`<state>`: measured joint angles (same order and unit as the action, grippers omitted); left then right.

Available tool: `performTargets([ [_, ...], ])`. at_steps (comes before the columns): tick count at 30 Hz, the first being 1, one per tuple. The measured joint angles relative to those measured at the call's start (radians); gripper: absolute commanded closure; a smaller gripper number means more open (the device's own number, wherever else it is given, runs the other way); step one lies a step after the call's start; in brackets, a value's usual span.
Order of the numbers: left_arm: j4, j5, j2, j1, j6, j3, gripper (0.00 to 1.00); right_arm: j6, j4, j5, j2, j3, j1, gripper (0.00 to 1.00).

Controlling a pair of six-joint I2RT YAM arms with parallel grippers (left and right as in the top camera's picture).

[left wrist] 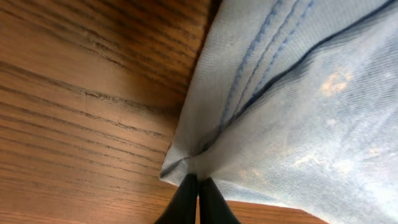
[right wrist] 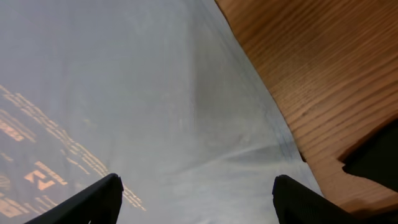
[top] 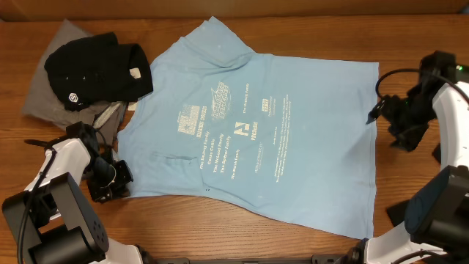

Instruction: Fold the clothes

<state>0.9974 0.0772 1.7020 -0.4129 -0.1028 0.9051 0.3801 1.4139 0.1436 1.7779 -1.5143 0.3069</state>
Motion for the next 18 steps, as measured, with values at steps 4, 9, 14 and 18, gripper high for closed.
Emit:
performTargets([
  [4, 0.001, 0.000, 0.000, 0.000, -0.003, 0.007, 0.80, 0.009, -0.062, 0.010, 0.006, 0.135, 0.005, 0.29],
  [9, 0.002, -0.003, 0.000, 0.000, -0.003, 0.010, 0.77, 0.008, -0.141, 0.010, 0.017, 0.246, 0.020, 0.29],
  [14, 0.040, 0.047, 0.000, 0.000, 0.024, 0.030, 0.80, -0.008, -0.202, 0.028, 0.017, 0.291, 0.021, 0.30],
  [18, 0.097, 0.127, 0.000, 0.000, 0.077, 0.103, 0.76, -0.053, -0.241, 0.087, 0.017, 0.293, 0.021, 0.29],
])
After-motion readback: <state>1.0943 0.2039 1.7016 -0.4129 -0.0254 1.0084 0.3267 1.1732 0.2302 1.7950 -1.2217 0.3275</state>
